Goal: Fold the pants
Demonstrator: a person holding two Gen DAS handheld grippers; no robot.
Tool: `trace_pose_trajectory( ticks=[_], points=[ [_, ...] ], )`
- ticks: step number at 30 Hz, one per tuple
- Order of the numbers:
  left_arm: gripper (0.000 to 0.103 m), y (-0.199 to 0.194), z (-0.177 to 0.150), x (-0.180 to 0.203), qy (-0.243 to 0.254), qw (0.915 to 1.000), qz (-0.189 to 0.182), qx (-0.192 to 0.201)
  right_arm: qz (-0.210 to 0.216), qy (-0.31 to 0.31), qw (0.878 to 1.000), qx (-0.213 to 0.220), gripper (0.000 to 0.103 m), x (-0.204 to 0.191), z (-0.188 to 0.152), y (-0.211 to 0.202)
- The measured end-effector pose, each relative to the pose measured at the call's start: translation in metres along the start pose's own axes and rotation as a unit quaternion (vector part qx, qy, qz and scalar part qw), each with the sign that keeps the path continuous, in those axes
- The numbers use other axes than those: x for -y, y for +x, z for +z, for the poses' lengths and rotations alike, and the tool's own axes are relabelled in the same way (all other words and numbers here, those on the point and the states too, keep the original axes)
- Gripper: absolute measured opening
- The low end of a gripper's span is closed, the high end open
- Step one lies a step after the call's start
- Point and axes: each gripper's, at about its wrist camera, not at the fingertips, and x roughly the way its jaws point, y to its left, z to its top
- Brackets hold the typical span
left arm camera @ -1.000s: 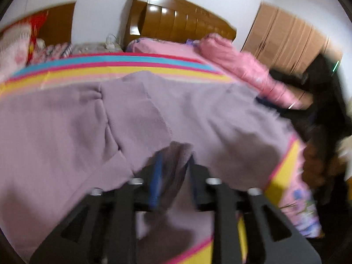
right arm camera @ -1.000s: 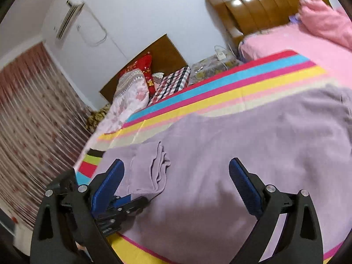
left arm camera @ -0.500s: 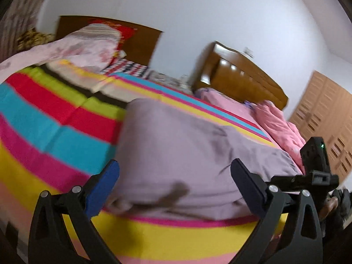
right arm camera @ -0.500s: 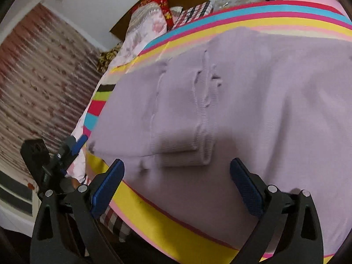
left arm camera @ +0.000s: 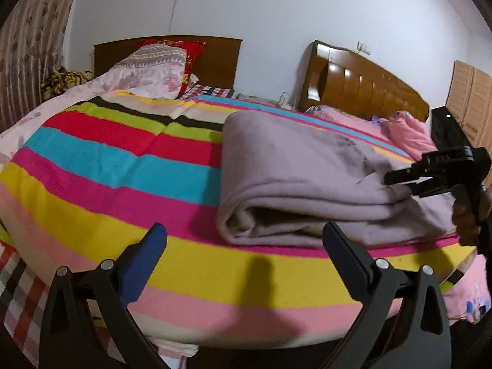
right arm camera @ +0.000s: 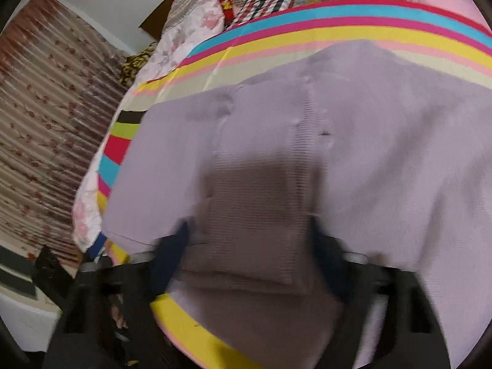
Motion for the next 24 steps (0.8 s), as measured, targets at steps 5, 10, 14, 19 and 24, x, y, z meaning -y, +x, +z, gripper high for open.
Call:
trace_pose_trajectory(
  ticks=[5,10,14,19,24],
  points=[
    [0.101,0.01,0.006,-0.006,-0.021,0.9997,-0.01,-0.003,0.029,0.003,0.998,0.062,0.013,-0.002,0.0,-0.028],
    [0.101,0.038,0.02,0.003,0.008,0.9994,0.012,-0.031,0.047,-0.03,0.991,0.122,0.012,-0.038,0.02,-0.056],
    [0.102,0.052,0.031,0.001,0.018,0.9984,0.029,-0.045,0.06,-0.066,0.983,0.163,0.012,-0.067,0.035,-0.08],
    [0.102,0.044,0.039,-0.012,-0.006,0.9989,-0.011,-0.044,0.061,-0.06,0.978,0.19,0.012,-0.058,0.03,-0.102],
    [0.102,0.052,0.026,0.001,0.076,0.9936,-0.009,-0.083,0.052,-0.04,0.983,0.173,0.012,-0.039,0.028,-0.096]
  ],
)
